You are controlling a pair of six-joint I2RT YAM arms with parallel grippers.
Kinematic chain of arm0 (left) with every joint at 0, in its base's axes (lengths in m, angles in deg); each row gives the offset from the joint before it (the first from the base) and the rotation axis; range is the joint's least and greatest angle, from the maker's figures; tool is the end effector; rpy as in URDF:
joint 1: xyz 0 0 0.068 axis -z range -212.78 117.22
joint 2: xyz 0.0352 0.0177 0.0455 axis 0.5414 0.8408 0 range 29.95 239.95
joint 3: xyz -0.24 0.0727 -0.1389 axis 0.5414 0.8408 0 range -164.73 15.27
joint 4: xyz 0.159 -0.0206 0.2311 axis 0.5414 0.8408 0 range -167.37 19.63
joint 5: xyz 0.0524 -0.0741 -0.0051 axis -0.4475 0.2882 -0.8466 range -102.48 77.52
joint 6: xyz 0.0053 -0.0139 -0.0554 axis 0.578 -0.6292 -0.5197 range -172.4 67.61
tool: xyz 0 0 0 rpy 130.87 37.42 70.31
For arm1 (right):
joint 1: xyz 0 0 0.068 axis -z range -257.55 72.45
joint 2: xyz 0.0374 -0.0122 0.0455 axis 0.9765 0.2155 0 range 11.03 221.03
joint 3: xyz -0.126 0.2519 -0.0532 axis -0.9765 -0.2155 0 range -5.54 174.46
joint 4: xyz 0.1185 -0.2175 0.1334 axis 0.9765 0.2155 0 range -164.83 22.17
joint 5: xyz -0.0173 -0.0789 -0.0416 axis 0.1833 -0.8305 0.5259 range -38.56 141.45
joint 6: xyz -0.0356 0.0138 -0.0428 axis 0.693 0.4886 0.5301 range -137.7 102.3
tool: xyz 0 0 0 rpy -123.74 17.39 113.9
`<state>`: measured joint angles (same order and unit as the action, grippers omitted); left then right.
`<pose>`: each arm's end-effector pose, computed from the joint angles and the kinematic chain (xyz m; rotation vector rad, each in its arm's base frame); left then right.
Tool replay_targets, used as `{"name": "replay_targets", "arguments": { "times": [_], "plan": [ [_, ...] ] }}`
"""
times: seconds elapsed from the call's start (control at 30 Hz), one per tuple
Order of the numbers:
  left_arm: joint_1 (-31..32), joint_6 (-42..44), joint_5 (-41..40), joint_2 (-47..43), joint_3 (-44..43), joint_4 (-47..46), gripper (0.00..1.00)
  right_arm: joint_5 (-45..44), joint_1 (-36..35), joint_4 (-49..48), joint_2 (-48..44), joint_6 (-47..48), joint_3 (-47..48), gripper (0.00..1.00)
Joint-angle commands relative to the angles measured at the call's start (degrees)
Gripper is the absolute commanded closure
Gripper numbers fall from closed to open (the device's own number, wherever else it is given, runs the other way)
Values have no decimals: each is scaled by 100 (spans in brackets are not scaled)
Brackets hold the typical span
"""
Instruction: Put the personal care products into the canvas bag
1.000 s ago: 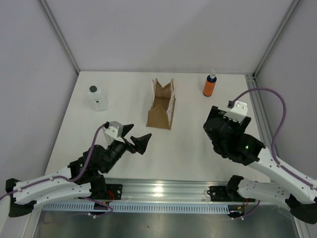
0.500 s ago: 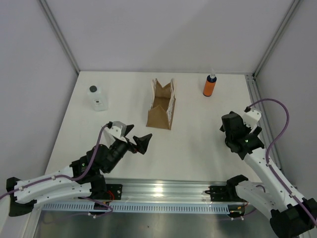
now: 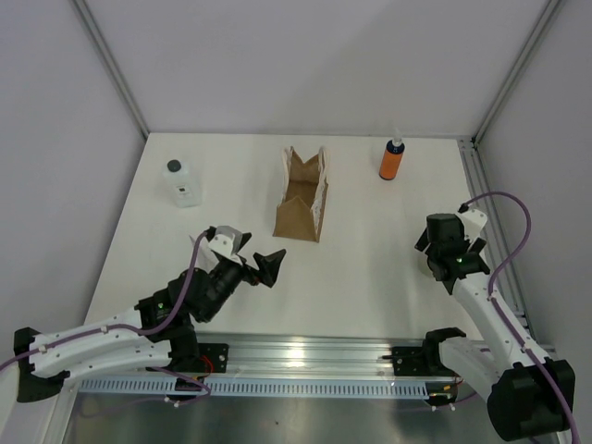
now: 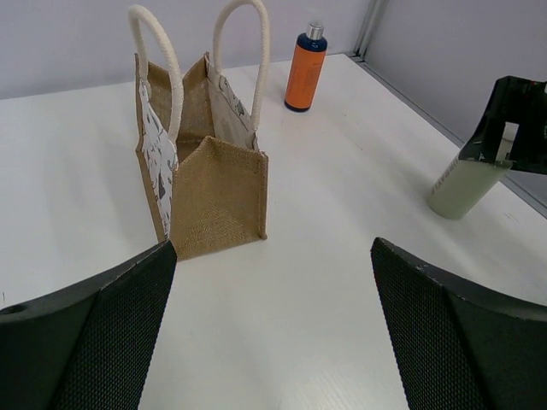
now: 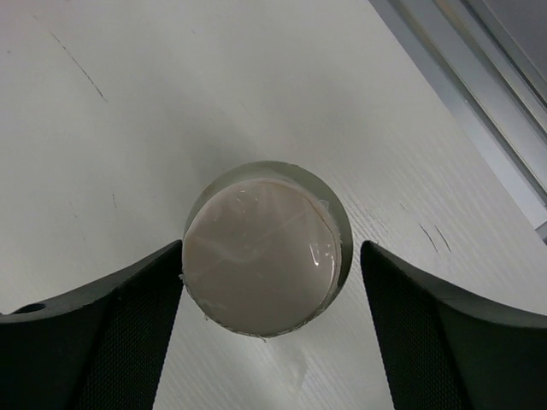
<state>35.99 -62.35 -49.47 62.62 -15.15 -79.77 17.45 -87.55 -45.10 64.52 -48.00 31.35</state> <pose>0.0808 -0.1407 0.3135 0.3013 1.5690 -0.5712 0.2017 0.0125 0.2408 0.6583 2.1350 -0.3305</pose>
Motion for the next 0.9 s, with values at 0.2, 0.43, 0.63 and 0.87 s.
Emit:
{"name": "replay_targets", "arguments": {
  "times": [0.2,0.43,0.63,0.87],
  "plan": [
    [22,134,-159,65,-131,-139,1,227,16,-451,73,279,-50,29],
    [22,108,-194,3,-96,-130,1,323,-212,-635,74,437,-50,71],
    [22,117,-334,21,-61,-191,1,280,-1872,-1531,335,833,46,100],
    [13,125,-624,29,26,-296,1,33,-2981,-2173,1320,1184,679,100]
  ]
}}
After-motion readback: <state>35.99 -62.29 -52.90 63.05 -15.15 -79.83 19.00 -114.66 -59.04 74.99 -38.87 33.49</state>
